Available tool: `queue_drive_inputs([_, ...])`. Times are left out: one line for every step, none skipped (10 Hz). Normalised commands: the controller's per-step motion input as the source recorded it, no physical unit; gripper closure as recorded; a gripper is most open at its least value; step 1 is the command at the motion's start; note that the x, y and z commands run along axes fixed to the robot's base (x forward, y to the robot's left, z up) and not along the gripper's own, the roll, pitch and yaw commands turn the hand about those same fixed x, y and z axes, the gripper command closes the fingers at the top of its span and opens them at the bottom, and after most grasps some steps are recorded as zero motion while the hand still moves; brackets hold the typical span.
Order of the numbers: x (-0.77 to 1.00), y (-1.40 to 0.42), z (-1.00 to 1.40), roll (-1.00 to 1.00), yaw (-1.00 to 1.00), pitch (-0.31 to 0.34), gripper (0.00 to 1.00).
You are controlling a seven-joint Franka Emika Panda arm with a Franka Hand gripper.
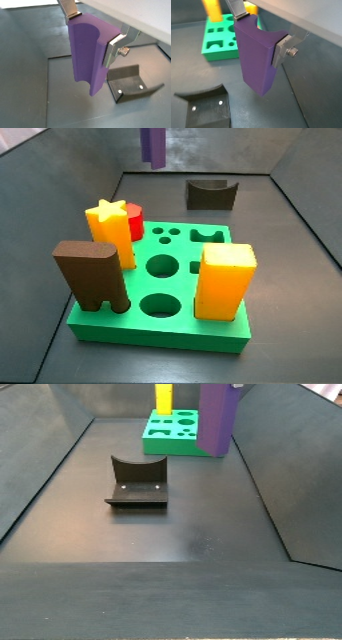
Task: Pick up the arch object. Move up. Place the arch object on the fixture. Regrasp the arch object. Rotate the arch object. Move to above the board. Insert the arch object.
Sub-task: Rotate the arch object.
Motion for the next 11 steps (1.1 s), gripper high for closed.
queue_drive_inputs([-0.06, 0.03, 0.02, -0.03, -1.00, 0.016, 1.00])
queue_drive_inputs([-0.05, 0.02, 0.02, -0.03, -1.00, 0.017, 1.00])
queue_drive_inputs([-0.04, 0.02, 0.02, -0.03, -1.00, 0.017, 1.00])
queue_drive_inputs([-0.04, 0.02, 0.02, -0.03, -1.00, 0.018, 1.00])
queue_drive_inputs([-0.04, 0.02, 0.02, -0.04, -1.00, 0.019, 1.00])
queue_drive_inputs([-0.03, 0.02, 0.02, -0.04, -1.00, 0.020, 1.00])
queue_drive_inputs([-0.03, 0.02, 0.02, -0.04, -1.00, 0.021, 1.00])
queue_drive_inputs([-0.03, 0.02, 0.02, -0.04, -1.00, 0.023, 1.00])
queue_drive_inputs([-0.03, 0.02, 0.02, -0.05, -1.00, 0.024, 1.00])
queue_drive_inputs([-0.03, 0.02, 0.02, -0.05, -1.00, 0.027, 1.00])
queue_drive_inputs([-0.03, 0.02, 0.02, -0.06, -1.00, 0.029, 1.00])
